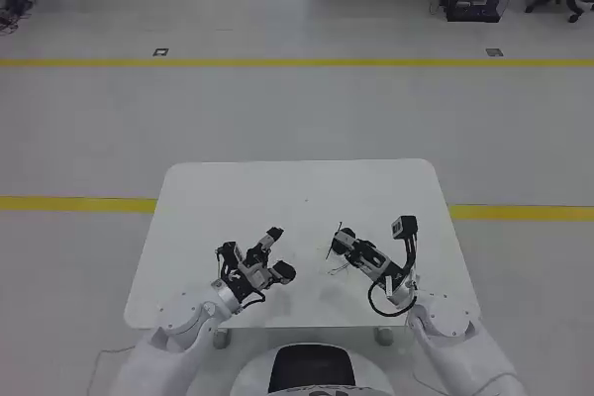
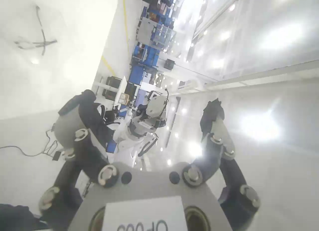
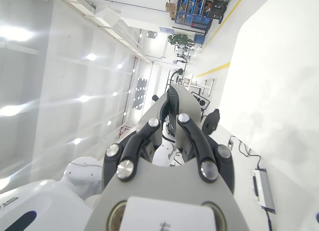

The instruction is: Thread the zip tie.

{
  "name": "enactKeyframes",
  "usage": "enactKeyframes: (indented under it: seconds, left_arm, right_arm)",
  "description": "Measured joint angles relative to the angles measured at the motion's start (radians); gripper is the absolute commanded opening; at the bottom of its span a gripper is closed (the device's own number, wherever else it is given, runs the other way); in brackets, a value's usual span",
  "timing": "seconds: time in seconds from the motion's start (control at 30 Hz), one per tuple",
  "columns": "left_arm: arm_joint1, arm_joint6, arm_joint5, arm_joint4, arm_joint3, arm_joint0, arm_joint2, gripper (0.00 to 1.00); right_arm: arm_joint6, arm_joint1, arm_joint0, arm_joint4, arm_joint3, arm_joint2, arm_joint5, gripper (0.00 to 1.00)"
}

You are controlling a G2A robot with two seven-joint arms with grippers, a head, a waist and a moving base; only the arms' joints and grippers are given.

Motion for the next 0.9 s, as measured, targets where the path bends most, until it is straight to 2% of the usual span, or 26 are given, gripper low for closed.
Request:
enactKeyframes:
  seconds: [0.17,0.23,0.53,0.63,0.73,0.9]
  left_arm:
    - [-0.017,0.028,-0.004,-0.03,0.051,-0.078,0.086,1.0]
    - [-0.019,0.033,-0.013,-0.023,0.057,-0.09,0.096,1.0]
    - [-0.019,0.035,-0.015,-0.019,0.057,-0.09,0.096,1.0]
    - [-0.018,0.041,-0.038,0.028,0.055,-0.089,0.115,1.0]
    - [-0.016,0.033,-0.08,0.087,0.054,-0.091,0.134,1.0]
    - [-0.015,0.074,-0.131,0.225,0.047,-0.098,0.168,1.0]
  right_arm:
    - [-0.01,-0.014,-0.003,0.01,0.022,-0.006,0.0,0.0]
    - [-0.009,-0.015,-0.003,0.011,0.023,-0.006,0.0,0.0]
    - [-0.017,-0.015,-0.001,0.007,0.023,-0.008,0.003,0.0]
    - [-0.052,-0.019,0.005,0.003,0.038,-0.021,0.004,0.0]
    - [-0.078,-0.023,0.009,0.019,0.064,-0.037,0.0,0.0]
    - [-0.07,-0.028,0.019,0.057,0.104,-0.055,0.015,0.0]
